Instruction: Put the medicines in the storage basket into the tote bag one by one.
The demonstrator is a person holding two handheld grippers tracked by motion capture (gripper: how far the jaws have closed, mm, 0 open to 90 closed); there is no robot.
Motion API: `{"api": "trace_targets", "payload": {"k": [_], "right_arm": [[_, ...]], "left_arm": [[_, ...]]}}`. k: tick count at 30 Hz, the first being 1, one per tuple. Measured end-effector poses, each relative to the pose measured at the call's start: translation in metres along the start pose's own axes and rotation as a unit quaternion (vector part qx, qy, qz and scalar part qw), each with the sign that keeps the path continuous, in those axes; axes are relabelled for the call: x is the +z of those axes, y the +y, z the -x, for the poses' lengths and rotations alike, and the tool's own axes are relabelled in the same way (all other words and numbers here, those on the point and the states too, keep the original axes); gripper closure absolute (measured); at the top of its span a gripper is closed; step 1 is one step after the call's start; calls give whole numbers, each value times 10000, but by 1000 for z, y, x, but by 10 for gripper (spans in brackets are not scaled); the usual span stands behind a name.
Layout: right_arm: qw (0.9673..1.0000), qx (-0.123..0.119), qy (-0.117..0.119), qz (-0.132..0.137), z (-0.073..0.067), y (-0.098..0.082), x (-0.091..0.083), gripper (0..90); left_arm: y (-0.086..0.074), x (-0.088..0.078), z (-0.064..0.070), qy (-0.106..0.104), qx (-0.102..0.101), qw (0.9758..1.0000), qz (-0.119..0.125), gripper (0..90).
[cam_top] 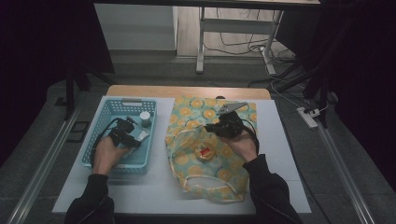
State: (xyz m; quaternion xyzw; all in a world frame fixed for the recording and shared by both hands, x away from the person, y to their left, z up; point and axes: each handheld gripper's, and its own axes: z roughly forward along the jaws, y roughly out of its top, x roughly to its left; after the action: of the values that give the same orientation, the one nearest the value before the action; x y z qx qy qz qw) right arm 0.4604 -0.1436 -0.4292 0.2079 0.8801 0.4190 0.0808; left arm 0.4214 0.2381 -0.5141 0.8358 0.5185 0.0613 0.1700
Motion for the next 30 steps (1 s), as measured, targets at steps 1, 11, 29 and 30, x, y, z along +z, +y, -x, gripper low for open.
{"api": "trace_targets", "payload": {"k": [1, 11, 29, 30], "right_arm": [[10000, -1, 0, 2, 0, 0, 0, 900], [10000, -2, -11, 13, 0, 0, -1, 900], [10000, 4, -22, 23, 0, 0, -2, 900], [10000, 7, -27, 26, 0, 0, -2, 900]], "left_arm": [[0, 0, 0, -9, -2, 10000, 1, 589], [0, -1, 1, -82, -54, 9999, -25, 727], [0, -17, 0, 63, -127, 9990, 419, 732], [0, -19, 0, 62, -128, 9988, 460, 732]]}}
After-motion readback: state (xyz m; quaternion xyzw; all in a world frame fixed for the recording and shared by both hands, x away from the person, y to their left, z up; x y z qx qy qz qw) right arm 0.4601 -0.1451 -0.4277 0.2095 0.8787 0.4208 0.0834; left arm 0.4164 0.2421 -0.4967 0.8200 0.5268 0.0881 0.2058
